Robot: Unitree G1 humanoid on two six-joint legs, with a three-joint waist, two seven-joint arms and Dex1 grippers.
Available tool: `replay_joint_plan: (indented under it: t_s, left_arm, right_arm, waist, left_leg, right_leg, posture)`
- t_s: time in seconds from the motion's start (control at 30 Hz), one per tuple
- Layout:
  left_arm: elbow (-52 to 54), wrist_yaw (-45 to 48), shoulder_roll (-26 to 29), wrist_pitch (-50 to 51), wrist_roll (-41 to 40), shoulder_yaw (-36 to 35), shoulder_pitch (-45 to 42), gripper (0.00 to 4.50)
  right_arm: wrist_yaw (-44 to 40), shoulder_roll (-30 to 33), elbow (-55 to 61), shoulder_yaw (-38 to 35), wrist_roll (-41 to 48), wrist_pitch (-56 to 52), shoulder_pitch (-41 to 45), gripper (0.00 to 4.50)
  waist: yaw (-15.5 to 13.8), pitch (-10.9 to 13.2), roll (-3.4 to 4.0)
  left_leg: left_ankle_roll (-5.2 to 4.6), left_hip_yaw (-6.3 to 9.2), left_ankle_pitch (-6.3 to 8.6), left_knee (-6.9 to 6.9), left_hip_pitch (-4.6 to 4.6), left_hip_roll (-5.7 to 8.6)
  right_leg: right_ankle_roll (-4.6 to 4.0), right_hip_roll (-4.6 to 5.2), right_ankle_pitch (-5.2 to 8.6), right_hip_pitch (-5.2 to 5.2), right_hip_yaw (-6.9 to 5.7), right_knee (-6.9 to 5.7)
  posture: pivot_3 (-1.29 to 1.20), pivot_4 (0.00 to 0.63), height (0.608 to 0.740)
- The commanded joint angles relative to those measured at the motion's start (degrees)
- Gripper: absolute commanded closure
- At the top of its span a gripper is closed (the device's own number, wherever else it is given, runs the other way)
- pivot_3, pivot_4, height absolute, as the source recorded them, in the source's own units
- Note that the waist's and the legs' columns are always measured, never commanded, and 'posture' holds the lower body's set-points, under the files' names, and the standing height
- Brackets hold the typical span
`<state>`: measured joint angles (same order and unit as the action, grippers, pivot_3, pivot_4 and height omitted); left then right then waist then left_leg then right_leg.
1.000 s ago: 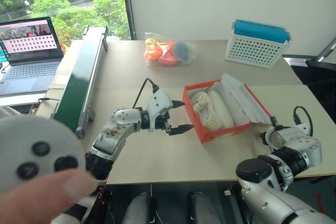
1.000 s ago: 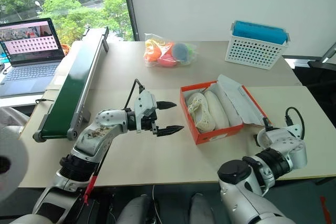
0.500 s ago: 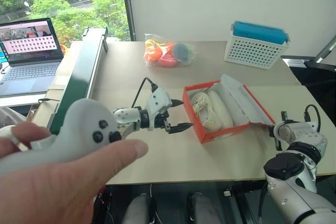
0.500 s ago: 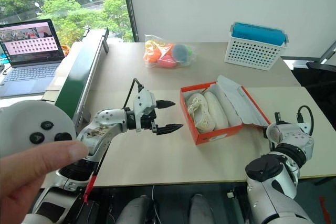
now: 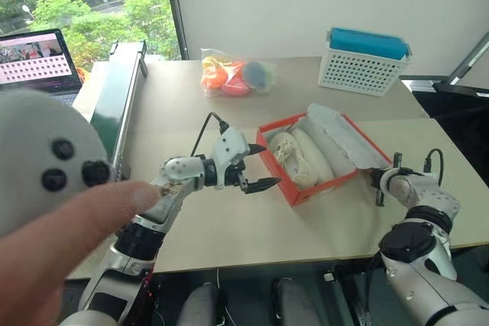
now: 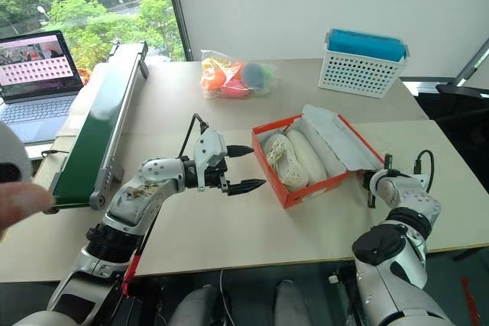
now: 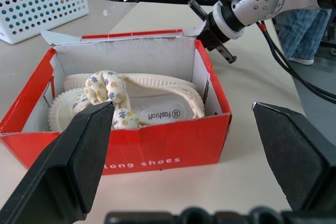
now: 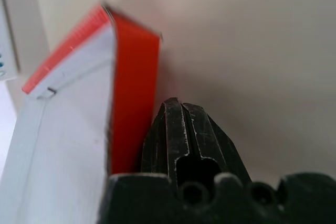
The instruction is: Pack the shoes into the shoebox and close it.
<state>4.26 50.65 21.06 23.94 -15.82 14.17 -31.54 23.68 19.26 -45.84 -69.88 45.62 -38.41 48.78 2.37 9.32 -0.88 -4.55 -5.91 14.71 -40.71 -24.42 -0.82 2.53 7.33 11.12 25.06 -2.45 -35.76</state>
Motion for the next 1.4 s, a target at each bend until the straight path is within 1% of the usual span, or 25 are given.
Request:
replay_joint_plan:
  t_s: [0.03, 0.2, 0.27, 0.37, 0.5, 0.57, 0.67, 0.7, 0.77, 0.9, 1.07, 1.2, 1.3, 1.4]
  left_arm:
    - [1.15, 0.17, -0.2, -0.1, -0.08, -0.24, -1.44, 0.0]
    - [1.5, 0.55, -0.21, 0.33, -0.19, 0.24, -1.51, 0.0]
    - [1.68, 0.55, -0.23, 0.59, -0.29, 0.27, -1.63, 0.0]
    - [1.73, 0.63, -0.17, 0.89, -0.35, 0.24, -1.93, 0.0]
    - [1.47, 0.6, -0.06, 1.18, -0.3, -0.11, -2.53, 0.0]
    - [1.51, 0.5, -0.07, 1.29, -0.29, -0.17, -2.67, 0.0]
    - [1.65, 0.37, -0.09, 1.46, -0.32, -0.2, -2.71, 0.0]
    - [1.76, 0.35, -0.03, 1.54, -0.33, -0.21, -2.67, 0.0]
    - [2.04, 0.26, 0.11, 1.74, -0.35, -0.27, -2.53, 0.0]
    - [2.42, -0.48, 0.55, 2.26, -0.26, -0.92, -2.25, 0.0]
    - [2.37, -1.65, 0.61, 2.29, 0.02, -1.25, -1.83, 0.0]
    - [2.36, -2.15, 0.79, 2.2, 0.01, -1.48, -1.56, 0.0]
    - [2.22, -2.47, 0.97, 2.09, -0.01, -1.71, -1.48, 0.0]
    - [2.46, -2.77, 1.11, 2.16, -0.16, -1.86, -1.29, 0.0]
  right_arm:
    - [-2.36, -1.37, 9.51, 2.38, 5.49, 1.62, 2.05, 4.49]
    - [-8.22, -4.67, 19.41, 6.03, 10.38, 5.19, 2.01, 4.49]
    - [-10.55, -5.05, 22.39, 8.64, 10.89, 5.96, 1.19, 4.49]
    - [-15.49, -5.1, 27.57, 13.96, 12.57, 3.51, -0.25, 4.49]
    - [-22.23, -3.22, 36.04, 26.35, 12.13, -4.14, -3.37, 4.49]
    - [-25.17, -0.29, 39.69, 33.81, 10.02, -8.61, -5.33, 4.49]
    - [-28.33, 4.02, 43.49, 42.65, 8.1, -14.63, -7.49, 4.49]
    - [-29.83, 6.01, 44.94, 46.27, 8.04, -18.29, -7.99, 4.49]
    - [-31.24, 8.48, 46.33, 50.75, 7.42, -22.54, -8.36, 4.49]
    - [-32.89, 11.22, 45.11, 58.1, 1.89, -24.72, -7.54, 4.49]
    - [-35.07, 8.83, 41.13, 62.8, -2.74, -24.36, -5.69, 4.49]
    - [-38.01, 7.77, 36.53, 72.8, -9.74, -26.05, -4.43, 4.49]
    - [-41.74, 7.98, 31.78, 79.67, -15.4, -25.08, -3.61, 4.49]
    - [-45.12, 7.72, 25.46, 85.11, -21.27, -22.76, -2.37, 4.49]
  waist:
    - [-0.14, 0.03, 0.05]
    - [-0.14, 0.05, 0.09]
    - [-0.13, 0.06, 0.1]
    - [-0.12, 0.07, 0.13]
    - [0.04, 0.08, 0.14]
    - [0.01, 0.09, 0.15]
    - [-0.16, 0.09, 0.15]
    - [-0.21, 0.09, 0.15]
    - [-0.46, 0.09, 0.15]
    - [-1.06, 0.09, 0.15]
    - [-1.43, 0.1, 0.13]
    - [-1.38, 0.1, 0.14]
    - [-1.41, 0.09, 0.12]
    - [-1.06, -0.06, -0.12]
  left_leg:
    - [0.0, -0.01, 0.0, 0.0, -0.02, 0.0]
    - [0.0, -0.02, 0.0, 0.0, -0.05, 0.0]
    - [0.0, -0.03, 0.0, 0.0, -0.04, 0.0]
    - [0.0, -0.05, 0.0, -0.01, -0.03, -0.01]
    - [0.0, -0.07, 0.0, 0.0, -0.02, -0.02]
    - [0.0, -0.09, 0.0, 0.0, -0.01, -0.02]
    - [0.0, -0.09, 0.0, 0.0, 0.0, -0.02]
    - [0.0, -0.09, 0.0, 0.0, 0.0, -0.02]
    - [-0.01, -0.09, 0.01, 0.0, -0.02, -0.01]
    - [-0.02, -0.09, 0.01, -0.02, -0.02, 0.0]
    - [-0.03, -0.1, 0.02, -0.02, -0.06, 0.0]
    - [-0.03, -0.12, 0.02, -0.02, -0.05, -0.01]
    - [-0.03, -0.12, 0.02, -0.03, -0.05, 0.0]
    - [-0.03, -0.15, 0.02, -0.04, 0.13, -0.02]
  right_leg:
    - [0.01, 0.01, 0.0, 0.01, 0.0, 0.0]
    - [0.02, 0.01, 0.0, 0.09, 0.0, -0.07]
    - [0.02, 0.01, 0.0, 0.09, 0.01, -0.09]
    - [0.02, 0.01, 0.0, 0.1, 0.02, -0.1]
    - [0.01, 0.01, 0.0, 0.12, 0.04, -0.13]
    - [0.01, 0.01, -0.01, 0.14, 0.07, -0.15]
    - [0.01, 0.04, 0.0, 0.14, 0.07, -0.15]
    - [0.0, 0.04, 0.0, 0.13, 0.06, -0.13]
    - [0.0, 0.06, 0.0, 0.14, 0.05, -0.12]
    - [0.0, 0.08, -0.01, 0.14, 0.04, -0.1]
    - [0.0, 0.08, -0.01, 0.18, 0.02, -0.09]
    - [0.0, 0.08, -0.01, 0.18, 0.02, -0.1]
    - [0.0, 0.08, -0.01, 0.17, 0.01, -0.1]
    - [0.0, 0.07, -0.01, 0.04, 0.02, -0.11]
  posture:
    - [0.0, 0.15, 0.705]
    - [0.0, 0.15, 0.705]
    - [0.0, 0.15, 0.705]
    - [0.0, 0.15, 0.705]
    - [0.0, 0.15, 0.705]
    - [0.0, 0.15, 0.705]
    - [0.0, 0.15, 0.705]
    - [0.0, 0.15, 0.705]
    - [0.0, 0.15, 0.705]
    - [0.0, 0.15, 0.705]
    - [0.0, 0.15, 0.705]
    - [0.0, 0.15, 0.705]
    - [0.0, 0.15, 0.705]
    - [0.0, 0.15, 0.705]
